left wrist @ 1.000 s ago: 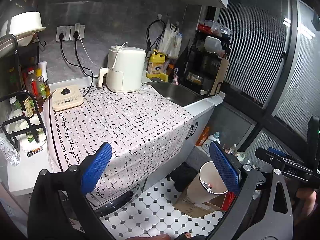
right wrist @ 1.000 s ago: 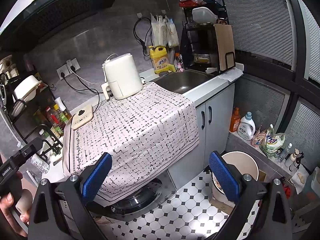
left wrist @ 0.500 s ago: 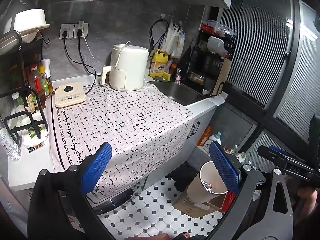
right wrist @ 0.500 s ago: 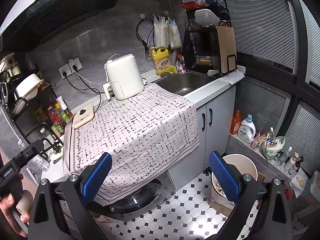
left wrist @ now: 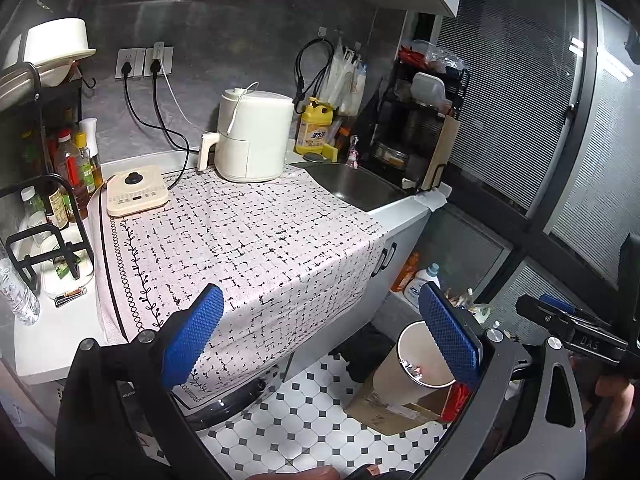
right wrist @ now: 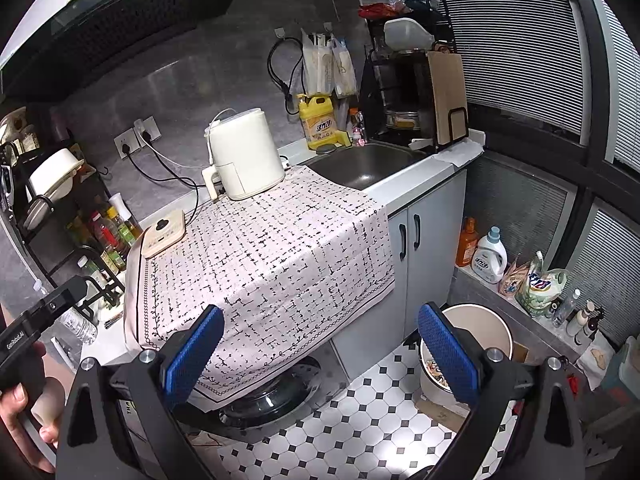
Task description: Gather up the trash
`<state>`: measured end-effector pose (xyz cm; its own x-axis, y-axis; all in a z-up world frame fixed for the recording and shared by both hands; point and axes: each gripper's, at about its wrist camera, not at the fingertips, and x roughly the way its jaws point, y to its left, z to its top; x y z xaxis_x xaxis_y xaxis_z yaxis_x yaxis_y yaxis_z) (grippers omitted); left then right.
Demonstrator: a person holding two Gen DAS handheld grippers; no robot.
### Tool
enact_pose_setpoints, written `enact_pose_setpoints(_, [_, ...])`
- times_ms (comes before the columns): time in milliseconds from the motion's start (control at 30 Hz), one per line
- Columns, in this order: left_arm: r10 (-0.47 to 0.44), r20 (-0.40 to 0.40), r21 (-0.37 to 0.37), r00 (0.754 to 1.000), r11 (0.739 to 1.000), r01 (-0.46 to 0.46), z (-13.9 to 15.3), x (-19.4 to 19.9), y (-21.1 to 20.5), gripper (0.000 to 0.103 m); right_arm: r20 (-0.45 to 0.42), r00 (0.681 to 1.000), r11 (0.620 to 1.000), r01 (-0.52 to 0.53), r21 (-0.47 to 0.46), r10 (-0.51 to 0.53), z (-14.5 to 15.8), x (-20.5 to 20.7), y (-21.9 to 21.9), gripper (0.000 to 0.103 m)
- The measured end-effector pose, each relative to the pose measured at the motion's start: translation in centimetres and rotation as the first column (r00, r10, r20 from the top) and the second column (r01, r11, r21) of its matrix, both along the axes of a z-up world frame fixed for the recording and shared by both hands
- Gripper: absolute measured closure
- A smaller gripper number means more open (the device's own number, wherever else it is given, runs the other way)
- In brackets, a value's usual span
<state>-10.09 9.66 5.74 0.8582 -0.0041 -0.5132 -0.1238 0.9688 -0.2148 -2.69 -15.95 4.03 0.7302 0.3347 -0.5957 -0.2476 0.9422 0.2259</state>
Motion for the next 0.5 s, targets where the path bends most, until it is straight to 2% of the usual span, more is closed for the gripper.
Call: enact_pose_setpoints(500, [0.003, 0.006, -0.018, 1.000, 1.000, -0.003, 0.02, -0.35, 0.38, 0.006, 0.008, 1.000, 1.000, -0.001, -0.009, 0.001, 0.43, -0.52, 0.39, 0.008])
